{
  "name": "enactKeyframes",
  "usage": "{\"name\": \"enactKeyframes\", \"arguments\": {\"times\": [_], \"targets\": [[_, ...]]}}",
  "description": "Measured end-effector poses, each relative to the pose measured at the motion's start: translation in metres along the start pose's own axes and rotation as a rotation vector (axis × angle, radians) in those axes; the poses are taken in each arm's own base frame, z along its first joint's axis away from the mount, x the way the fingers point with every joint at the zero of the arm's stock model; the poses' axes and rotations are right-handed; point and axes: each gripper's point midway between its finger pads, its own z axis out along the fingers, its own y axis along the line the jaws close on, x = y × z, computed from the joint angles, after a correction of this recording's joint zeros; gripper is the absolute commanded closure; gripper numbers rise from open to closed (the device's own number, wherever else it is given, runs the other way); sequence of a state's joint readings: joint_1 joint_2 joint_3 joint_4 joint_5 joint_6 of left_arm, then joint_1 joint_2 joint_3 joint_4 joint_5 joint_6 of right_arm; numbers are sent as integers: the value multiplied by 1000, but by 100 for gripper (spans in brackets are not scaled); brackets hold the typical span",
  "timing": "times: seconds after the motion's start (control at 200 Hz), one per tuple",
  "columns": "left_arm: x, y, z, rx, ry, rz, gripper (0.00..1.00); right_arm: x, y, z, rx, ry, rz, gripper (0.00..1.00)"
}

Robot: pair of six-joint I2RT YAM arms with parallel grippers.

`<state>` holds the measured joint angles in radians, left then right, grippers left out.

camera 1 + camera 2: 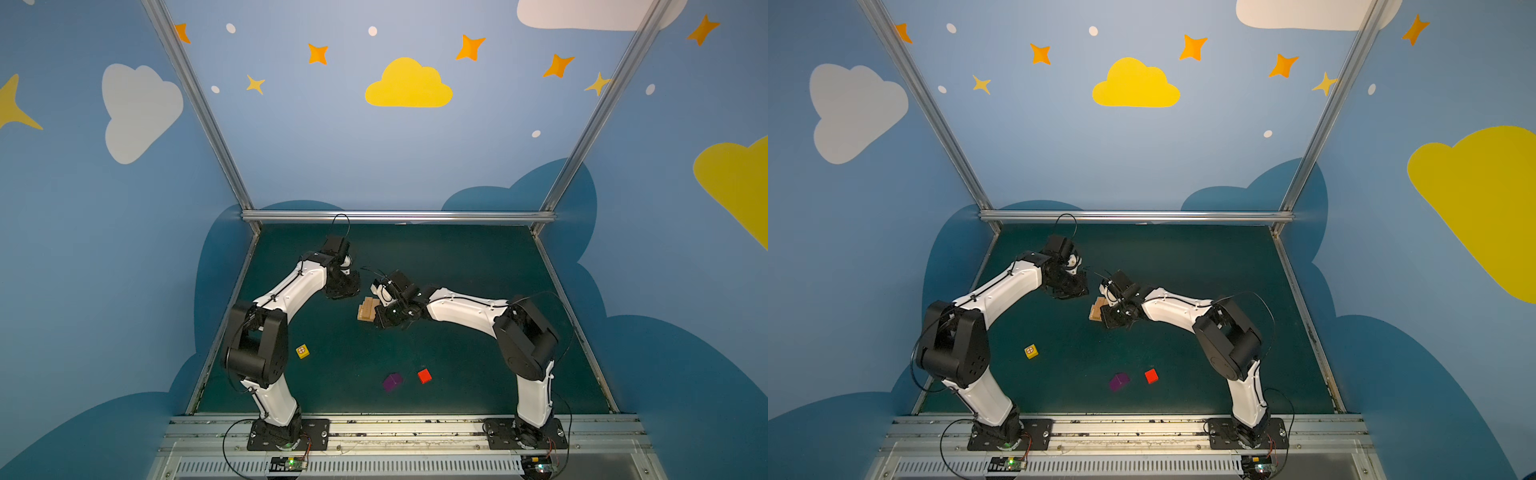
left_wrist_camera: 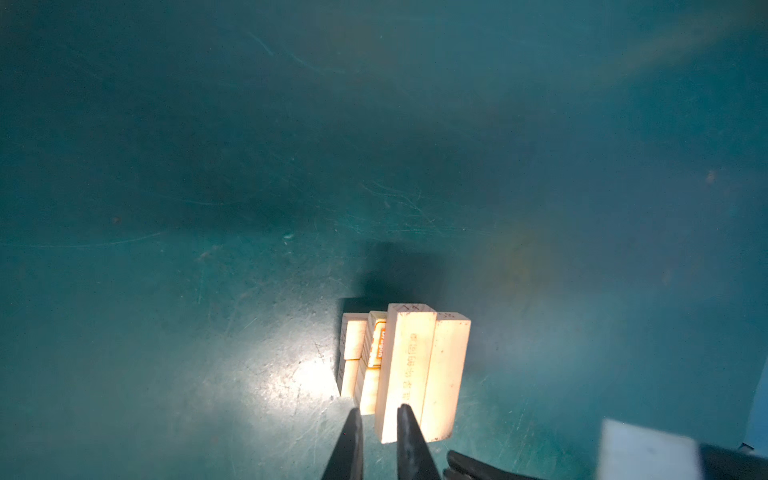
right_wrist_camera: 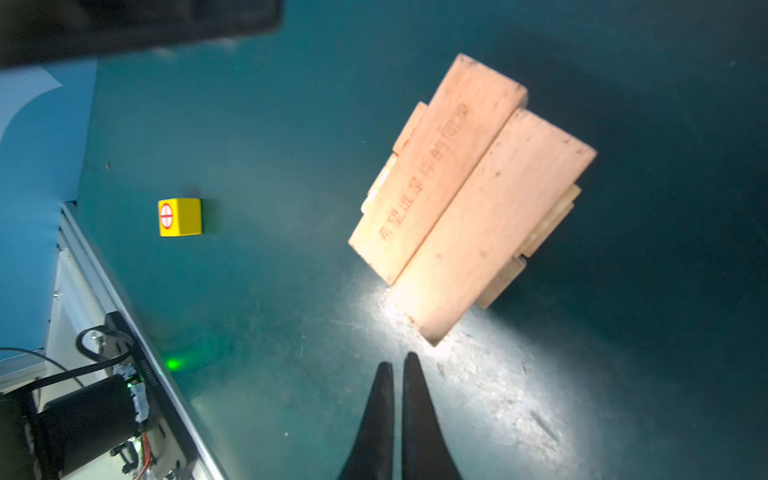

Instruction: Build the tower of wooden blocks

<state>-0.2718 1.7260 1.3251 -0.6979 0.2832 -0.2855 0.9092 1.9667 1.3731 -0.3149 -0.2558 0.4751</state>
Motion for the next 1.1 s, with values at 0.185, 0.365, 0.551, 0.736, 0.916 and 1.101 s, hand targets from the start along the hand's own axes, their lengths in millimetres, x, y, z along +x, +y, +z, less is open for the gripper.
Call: {"name": "enactKeyframes", "arguments": {"times": [0.185,0.365,0.551,0.736,0.916,1.101], "targets": [[-2,-2,-5,9,-15,2,82,-5,2,0,4,-9,-5,100],[-2,-2,-5,10,-15,3,82,-7,2,3,8,-8,-4,100],[-2,-2,-5,10,-16,3,82,-6,1,5,15,5,-1,100],[-3,-2,-5,10,-17,2,82,-3,0,6,20,15,2,100],[-3,-2,-5,10,-18,2,82,-2,-1,7,22,22,3,100],[-3,-2,-5,10,-18,2,82,-3,-2,10,25,26,3,100]]}}
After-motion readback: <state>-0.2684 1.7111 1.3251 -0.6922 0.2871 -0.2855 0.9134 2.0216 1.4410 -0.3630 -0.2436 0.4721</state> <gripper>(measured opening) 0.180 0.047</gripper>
